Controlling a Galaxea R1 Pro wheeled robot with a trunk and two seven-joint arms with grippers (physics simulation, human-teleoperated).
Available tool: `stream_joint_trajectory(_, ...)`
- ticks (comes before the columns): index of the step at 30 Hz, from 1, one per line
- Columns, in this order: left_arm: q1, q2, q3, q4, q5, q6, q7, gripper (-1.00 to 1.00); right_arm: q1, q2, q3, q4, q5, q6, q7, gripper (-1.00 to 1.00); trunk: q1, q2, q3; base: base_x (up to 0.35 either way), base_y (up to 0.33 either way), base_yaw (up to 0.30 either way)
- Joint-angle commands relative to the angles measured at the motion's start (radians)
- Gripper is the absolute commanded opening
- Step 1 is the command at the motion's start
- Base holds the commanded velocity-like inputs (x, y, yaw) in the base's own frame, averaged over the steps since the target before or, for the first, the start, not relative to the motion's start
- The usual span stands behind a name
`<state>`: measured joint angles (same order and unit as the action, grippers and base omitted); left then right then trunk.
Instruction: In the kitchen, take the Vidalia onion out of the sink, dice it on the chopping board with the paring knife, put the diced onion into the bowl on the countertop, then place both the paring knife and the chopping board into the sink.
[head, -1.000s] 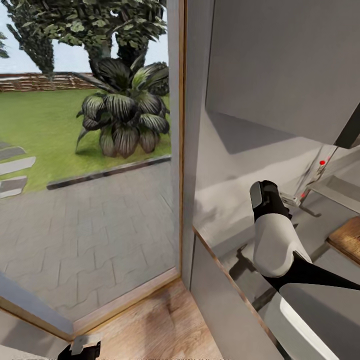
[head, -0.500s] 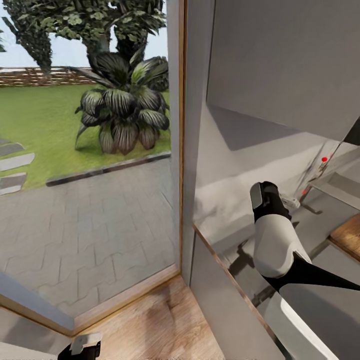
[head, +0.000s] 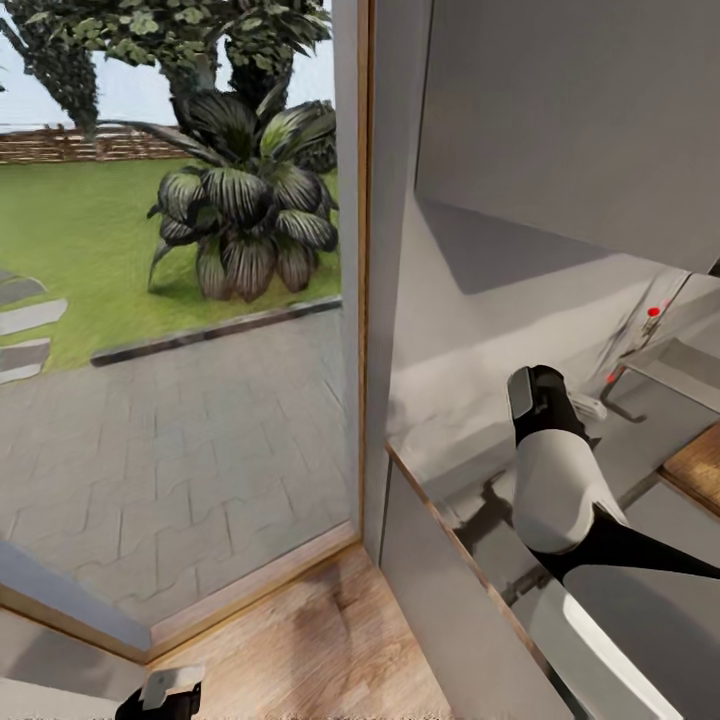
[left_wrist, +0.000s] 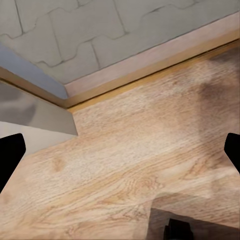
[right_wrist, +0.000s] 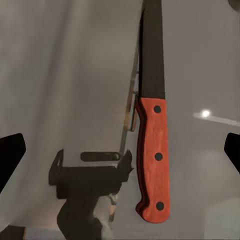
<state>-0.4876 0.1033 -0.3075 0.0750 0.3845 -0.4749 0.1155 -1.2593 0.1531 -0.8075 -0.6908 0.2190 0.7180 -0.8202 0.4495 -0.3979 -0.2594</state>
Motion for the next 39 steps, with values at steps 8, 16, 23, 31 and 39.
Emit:
stream_joint_trajectory(8,-0.001,-0.001,-0.009,0.003,0.004,-0.005,0.003,1.0,-0.002,-0.032,-0.006,-0.001,0.009,0.008,0.048,1.0,0.001,-0.002,-0.014,0.0,0.0,0.0)
stream_joint_trajectory(16,-0.001,-0.001,-0.009,0.004,0.004,-0.005,0.003,1.0,-0.001,-0.043,-0.006,0.019,0.008,0.011,0.063,1.0,0.001,-0.002,-0.026,0.0,0.0,0.0)
stream_joint_trajectory(23,-0.002,-0.001,-0.009,0.003,0.004,-0.005,0.003,1.0,0.0,-0.054,-0.01,0.03,0.008,0.011,0.069,1.0,0.001,-0.002,-0.031,0.0,0.0,0.0)
stream_joint_trajectory(31,-0.001,-0.001,-0.009,0.004,0.004,-0.005,0.003,1.0,0.001,-0.095,-0.038,0.033,0.009,0.014,0.191,1.0,0.001,-0.002,-0.031,0.0,0.0,0.0)
stream_joint_trajectory(39,-0.001,-0.001,-0.009,0.003,0.004,-0.005,0.003,1.0,0.001,-0.114,-0.055,0.033,0.01,0.015,0.218,1.0,0.001,-0.002,-0.031,0.0,0.0,0.0)
